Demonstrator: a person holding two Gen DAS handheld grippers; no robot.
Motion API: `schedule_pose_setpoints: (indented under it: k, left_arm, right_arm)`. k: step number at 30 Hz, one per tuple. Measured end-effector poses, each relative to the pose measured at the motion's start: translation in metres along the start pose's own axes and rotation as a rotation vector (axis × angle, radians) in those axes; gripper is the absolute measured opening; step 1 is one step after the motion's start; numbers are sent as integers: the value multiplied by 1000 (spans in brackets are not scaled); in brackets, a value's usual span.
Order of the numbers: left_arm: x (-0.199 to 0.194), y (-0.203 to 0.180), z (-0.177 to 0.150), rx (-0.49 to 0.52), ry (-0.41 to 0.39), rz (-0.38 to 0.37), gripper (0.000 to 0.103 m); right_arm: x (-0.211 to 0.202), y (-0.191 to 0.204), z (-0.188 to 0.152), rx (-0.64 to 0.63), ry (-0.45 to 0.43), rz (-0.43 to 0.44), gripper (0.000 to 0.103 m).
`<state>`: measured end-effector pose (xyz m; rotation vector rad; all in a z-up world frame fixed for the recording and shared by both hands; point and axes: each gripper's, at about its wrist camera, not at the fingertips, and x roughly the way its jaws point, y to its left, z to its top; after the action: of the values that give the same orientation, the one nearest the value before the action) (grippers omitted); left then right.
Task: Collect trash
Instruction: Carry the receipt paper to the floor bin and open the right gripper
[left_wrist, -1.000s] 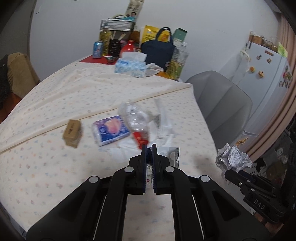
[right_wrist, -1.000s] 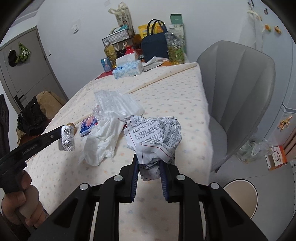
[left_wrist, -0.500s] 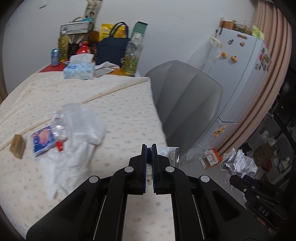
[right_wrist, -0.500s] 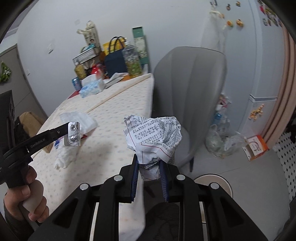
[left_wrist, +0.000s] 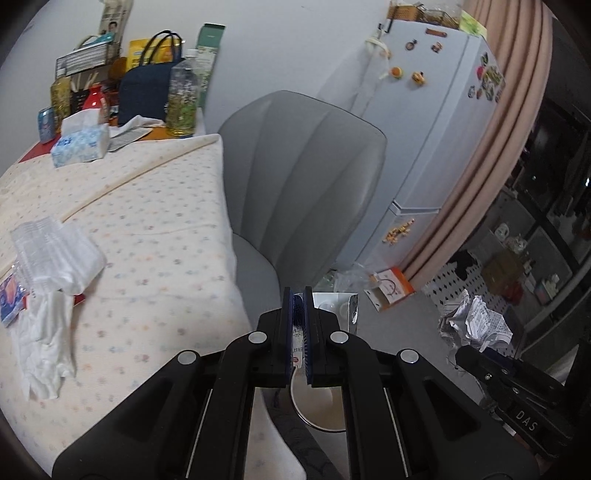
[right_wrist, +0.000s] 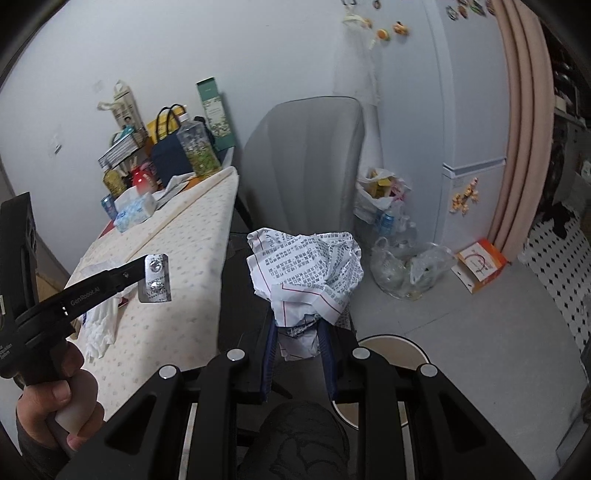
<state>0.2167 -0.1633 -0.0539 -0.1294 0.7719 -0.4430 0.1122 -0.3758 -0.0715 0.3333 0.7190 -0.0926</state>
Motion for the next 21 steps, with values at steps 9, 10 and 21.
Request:
schedule_pose_setpoints:
  k: [9, 10, 21]
  left_arm:
    - [42, -51, 2, 63, 74, -46, 6]
    - [48, -56, 1, 69, 83, -49, 6]
    - [112, -83, -16, 93, 213, -18, 6]
  right_arm:
    - [17, -57, -10, 119, 26, -21, 23]
    - [22, -62, -11, 129, 35, -20, 23]
    - [76, -120, -36, 243, 111, 28, 71]
